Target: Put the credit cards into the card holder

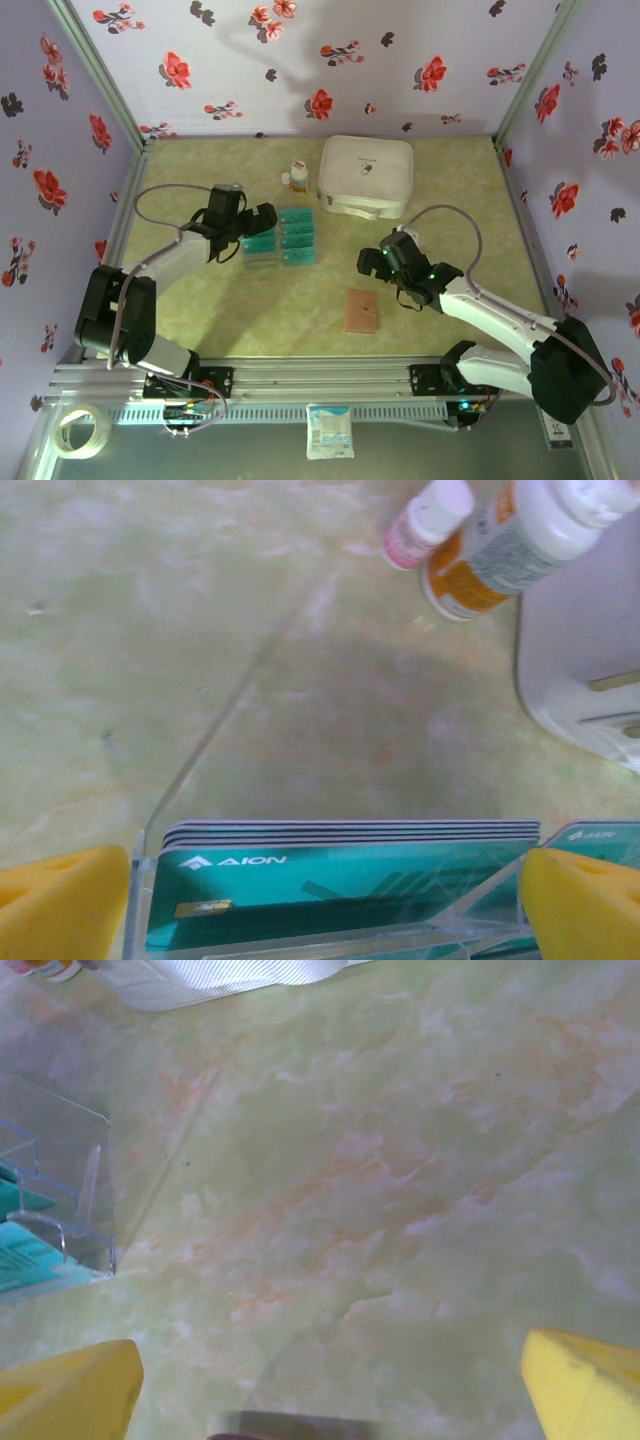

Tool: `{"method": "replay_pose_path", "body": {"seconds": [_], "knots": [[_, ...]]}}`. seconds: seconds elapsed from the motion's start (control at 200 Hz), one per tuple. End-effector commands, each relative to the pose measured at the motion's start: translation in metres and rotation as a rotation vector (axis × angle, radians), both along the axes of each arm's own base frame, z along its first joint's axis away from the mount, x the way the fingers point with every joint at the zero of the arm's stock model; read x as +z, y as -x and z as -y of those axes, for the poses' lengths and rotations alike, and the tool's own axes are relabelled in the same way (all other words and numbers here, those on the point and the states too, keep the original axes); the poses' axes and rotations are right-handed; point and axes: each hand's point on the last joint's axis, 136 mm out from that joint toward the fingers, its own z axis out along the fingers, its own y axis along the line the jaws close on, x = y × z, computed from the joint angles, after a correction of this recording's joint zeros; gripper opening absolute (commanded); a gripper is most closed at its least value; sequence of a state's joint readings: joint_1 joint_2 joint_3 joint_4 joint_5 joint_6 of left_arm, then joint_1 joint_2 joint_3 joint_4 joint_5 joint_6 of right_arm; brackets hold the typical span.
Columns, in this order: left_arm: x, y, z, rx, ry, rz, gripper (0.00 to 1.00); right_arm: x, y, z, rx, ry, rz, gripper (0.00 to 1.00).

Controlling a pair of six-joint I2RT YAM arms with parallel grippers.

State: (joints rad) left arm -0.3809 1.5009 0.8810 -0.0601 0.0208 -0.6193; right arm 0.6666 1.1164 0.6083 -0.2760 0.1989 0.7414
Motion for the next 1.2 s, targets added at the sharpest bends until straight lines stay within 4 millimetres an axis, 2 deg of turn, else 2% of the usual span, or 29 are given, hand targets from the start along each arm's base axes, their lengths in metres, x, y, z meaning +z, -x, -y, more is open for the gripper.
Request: {"method": "replay_pose_path", "body": {"seconds": [0.0, 0.18, 0.26, 0.465, 0.555, 0.645, 0.795, 0.875, 1.195], "knots": [[0.014, -0.012, 0.029, -0.048, 0.043, 0.047, 1.0, -0.003, -0.001, 0.005, -0.012, -0.021, -0.024, 0.98], [0.01, -0.013, 0.063, -0.081, 0.078, 0.052, 1.0, -0.011, -0.007, -0.002, 0.007, -0.04, -0.055, 0.97], [0.01, -0.014, 0.067, -0.09, 0.067, 0.045, 1.0, -0.012, -0.007, -0.01, 0.038, -0.061, -0.069, 0.96], [0.018, -0.005, 0.03, -0.032, -0.025, 0.059, 1.0, -0.007, 0.002, -0.039, 0.168, -0.179, -0.072, 0.91], [0.011, 0.003, 0.013, -0.004, -0.03, 0.05, 1.0, -0.001, 0.007, -0.058, 0.221, -0.219, -0.063, 0.9], [0.002, 0.011, 0.009, -0.007, -0.03, 0.044, 1.0, 0.001, 0.009, -0.078, 0.266, -0.228, -0.053, 0.89], [-0.009, 0.015, 0.019, -0.044, 0.03, 0.049, 1.0, -0.008, 0.01, -0.117, 0.339, -0.241, -0.073, 0.85], [-0.01, 0.015, 0.026, -0.063, 0.056, 0.061, 1.0, -0.014, 0.008, -0.132, 0.356, -0.244, -0.075, 0.83], [-0.017, 0.01, 0.055, -0.11, 0.104, 0.077, 1.0, -0.03, -0.014, -0.149, 0.311, -0.265, -0.055, 0.81]]}}
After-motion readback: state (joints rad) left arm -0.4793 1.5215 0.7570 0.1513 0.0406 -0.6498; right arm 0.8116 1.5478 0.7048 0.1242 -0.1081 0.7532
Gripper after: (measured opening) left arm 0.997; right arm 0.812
